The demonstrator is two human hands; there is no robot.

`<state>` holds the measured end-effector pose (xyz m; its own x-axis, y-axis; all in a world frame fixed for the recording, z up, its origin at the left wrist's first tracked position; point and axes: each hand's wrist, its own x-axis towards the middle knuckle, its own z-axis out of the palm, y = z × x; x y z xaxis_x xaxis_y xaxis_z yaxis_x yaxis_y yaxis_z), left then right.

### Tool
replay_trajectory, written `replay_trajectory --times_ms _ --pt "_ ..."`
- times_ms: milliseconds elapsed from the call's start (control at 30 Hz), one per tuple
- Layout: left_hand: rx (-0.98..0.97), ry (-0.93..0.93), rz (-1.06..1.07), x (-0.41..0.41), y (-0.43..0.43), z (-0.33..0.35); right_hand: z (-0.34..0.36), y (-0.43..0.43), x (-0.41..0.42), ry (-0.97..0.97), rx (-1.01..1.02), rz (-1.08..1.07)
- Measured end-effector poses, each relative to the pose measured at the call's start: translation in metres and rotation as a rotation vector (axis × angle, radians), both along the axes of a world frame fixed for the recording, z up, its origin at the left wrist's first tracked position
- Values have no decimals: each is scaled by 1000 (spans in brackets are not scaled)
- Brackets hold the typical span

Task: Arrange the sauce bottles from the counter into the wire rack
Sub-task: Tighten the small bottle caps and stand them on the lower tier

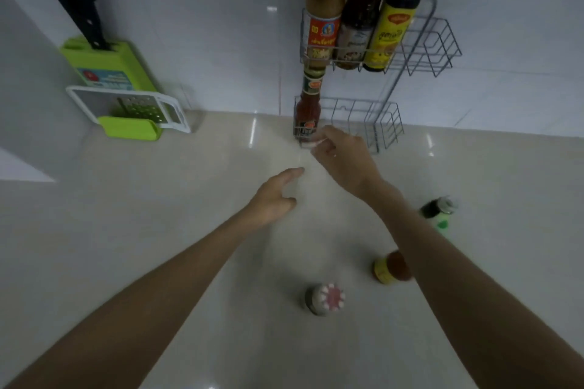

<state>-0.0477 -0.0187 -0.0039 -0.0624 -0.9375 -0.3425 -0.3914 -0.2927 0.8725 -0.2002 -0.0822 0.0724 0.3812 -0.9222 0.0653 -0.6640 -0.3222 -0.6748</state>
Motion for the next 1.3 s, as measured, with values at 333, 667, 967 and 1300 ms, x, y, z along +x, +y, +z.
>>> replay_trajectory --times_ms 333,667,967,1300 --pt "-50 129 -131 -67 169 -31 32 154 -67 555 -92 480" --pt "46 94 -109 -79 148 37 60 130 -89 433 -377 933" --pt "7 39 -257 -79 152 82 68 139 -83 497 -684 757" --pt "23 -101 -86 -62 146 67 60 158 -50 678 -506 415"
